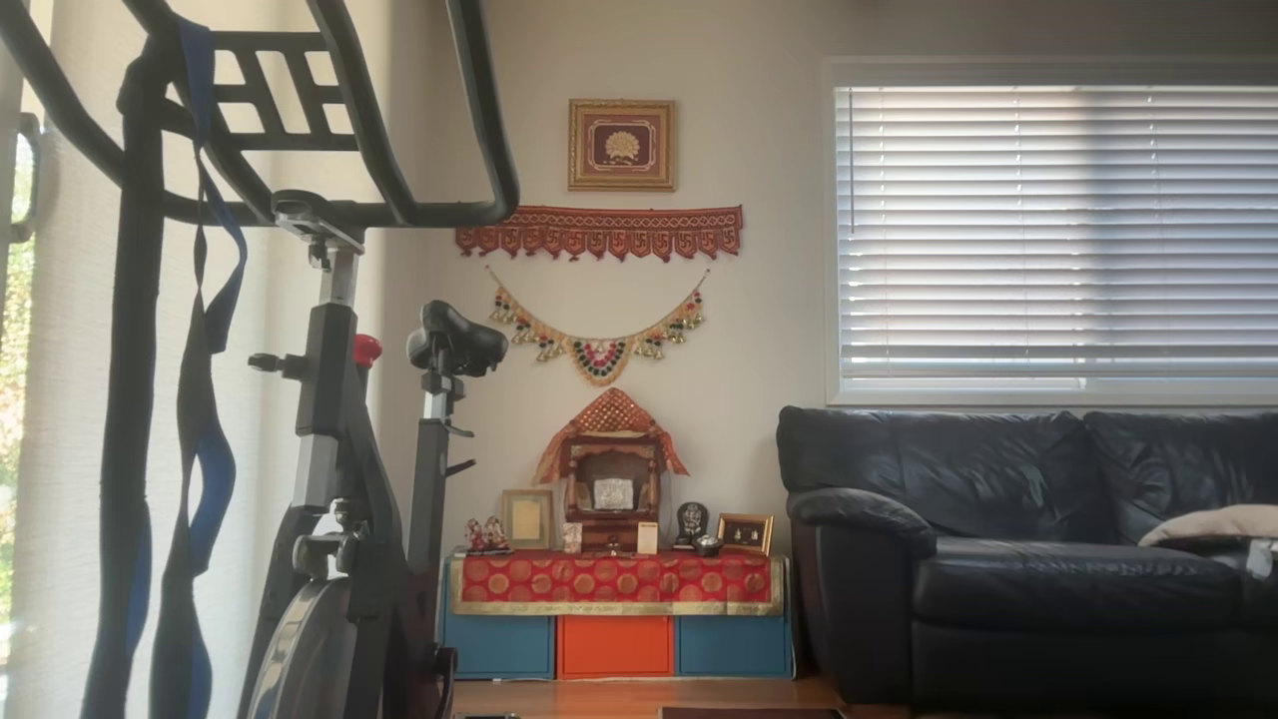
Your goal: Sort medicines into box.
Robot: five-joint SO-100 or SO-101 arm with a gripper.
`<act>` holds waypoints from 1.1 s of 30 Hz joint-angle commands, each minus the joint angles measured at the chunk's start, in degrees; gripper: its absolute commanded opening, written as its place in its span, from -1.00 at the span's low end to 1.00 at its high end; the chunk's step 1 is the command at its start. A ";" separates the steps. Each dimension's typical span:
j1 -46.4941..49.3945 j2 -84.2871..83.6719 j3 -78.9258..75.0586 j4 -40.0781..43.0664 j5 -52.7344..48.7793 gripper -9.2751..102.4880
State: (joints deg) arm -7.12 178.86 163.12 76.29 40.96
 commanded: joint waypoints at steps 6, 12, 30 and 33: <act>-0.44 0.18 -1.58 0.26 0.44 -0.81; -0.53 0.18 -1.58 0.26 0.44 -0.81; -4.48 0.26 1.05 -3.16 -25.14 -0.81; -3.25 0.18 -0.09 -2.72 -26.28 -0.81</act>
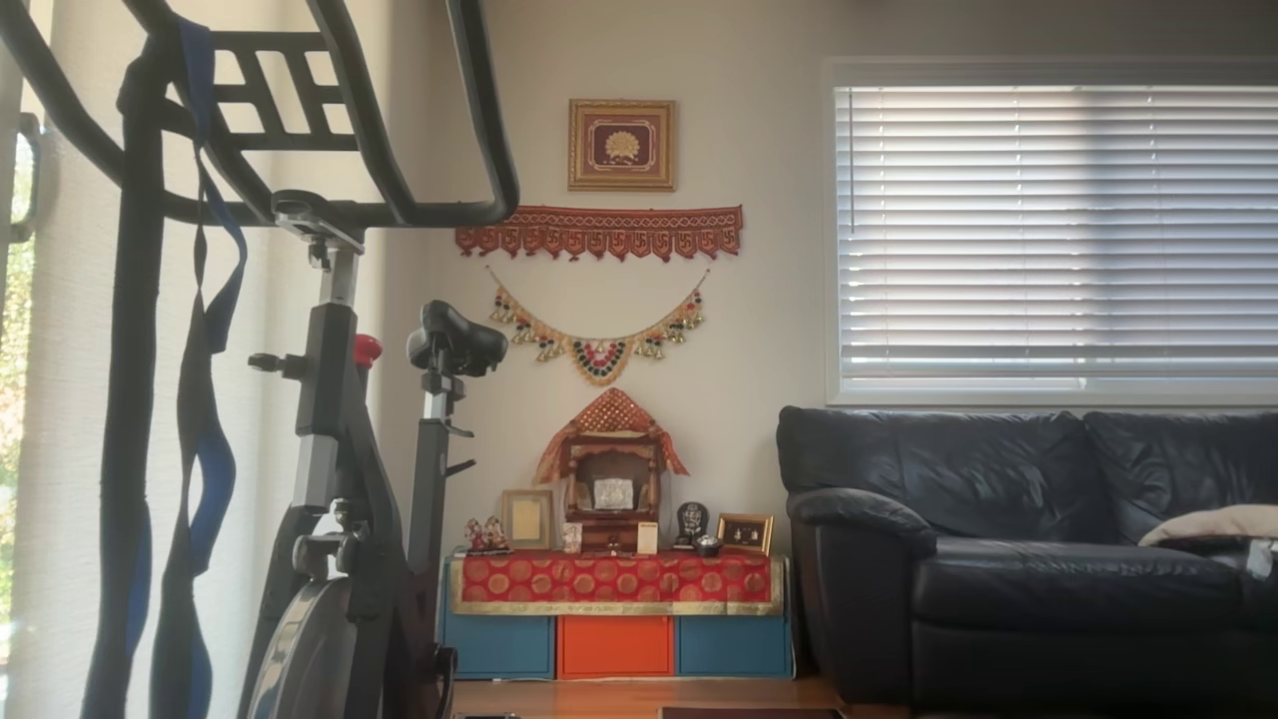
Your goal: Sort medicines into box.
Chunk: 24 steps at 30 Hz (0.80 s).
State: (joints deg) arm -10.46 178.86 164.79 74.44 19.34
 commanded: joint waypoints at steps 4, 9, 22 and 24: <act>-0.44 0.18 -8.61 -1.14 -5.36 -0.81; -0.97 0.26 -21.45 -0.26 -6.33 -0.81; 0.26 -40.34 -61.35 4.48 -22.94 -0.80; -0.53 -41.84 -61.61 2.99 -25.14 -0.79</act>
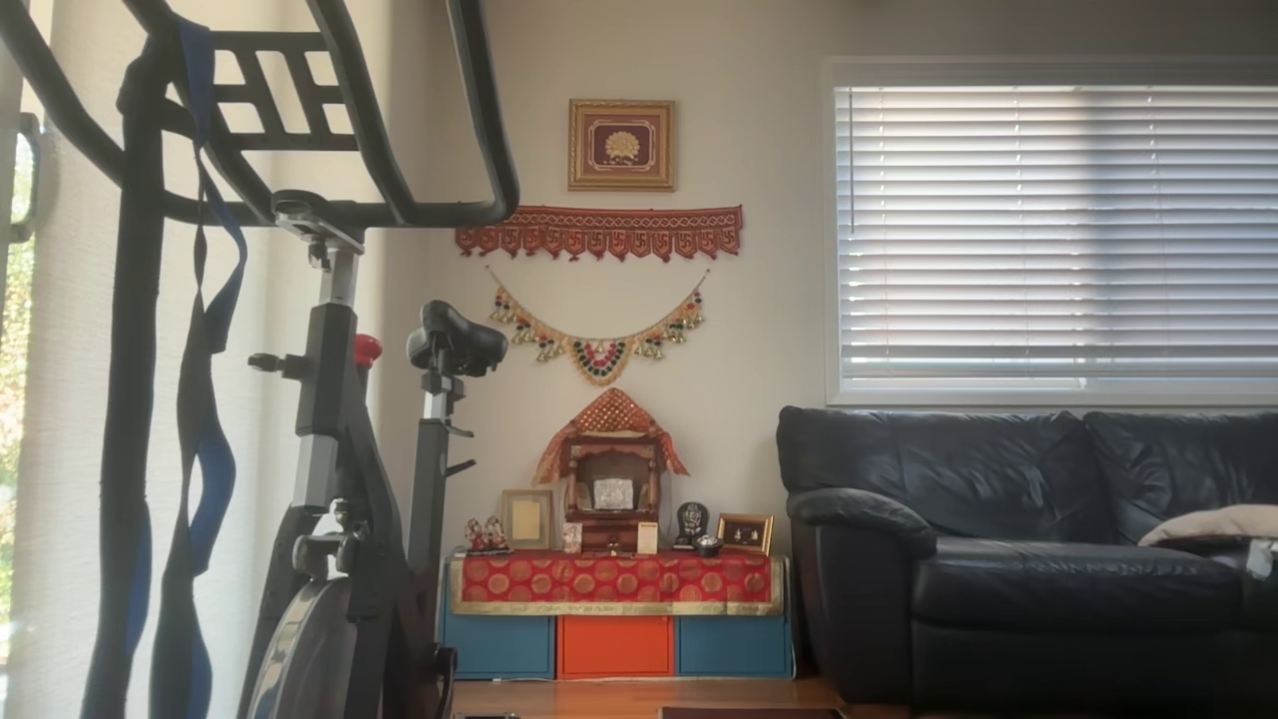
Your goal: Sort medicines into box.
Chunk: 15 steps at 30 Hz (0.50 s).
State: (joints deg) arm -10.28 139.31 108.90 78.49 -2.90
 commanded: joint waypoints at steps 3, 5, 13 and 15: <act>-2.99 -3.43 -5.89 -0.70 -5.62 -0.79; -4.83 -3.78 -6.24 0.97 -7.21 -0.80; -12.39 -5.54 -7.03 4.31 -15.03 -0.81; -14.68 -5.19 -5.71 6.15 -17.75 -0.81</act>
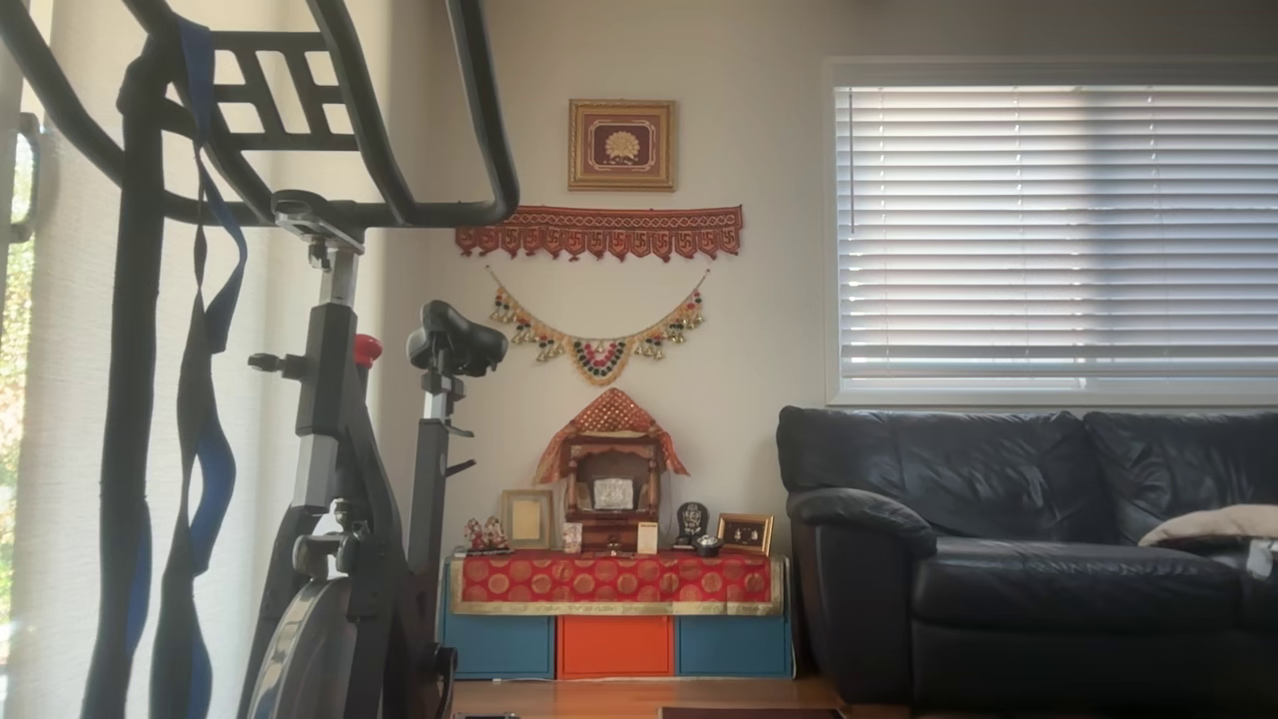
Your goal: Sort medicines into box.
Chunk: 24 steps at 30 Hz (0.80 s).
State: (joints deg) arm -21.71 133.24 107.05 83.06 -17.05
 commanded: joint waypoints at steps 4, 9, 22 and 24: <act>-4.57 3.69 -0.09 -2.29 -4.57 -0.80; -6.33 -5.01 -4.66 2.37 -8.61 -0.46; -8.09 -8.88 -3.25 -3.52 -6.77 -0.30; -8.26 -10.99 -4.39 -3.87 -6.42 -0.29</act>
State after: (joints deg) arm -29.00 122.87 107.31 80.24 -23.82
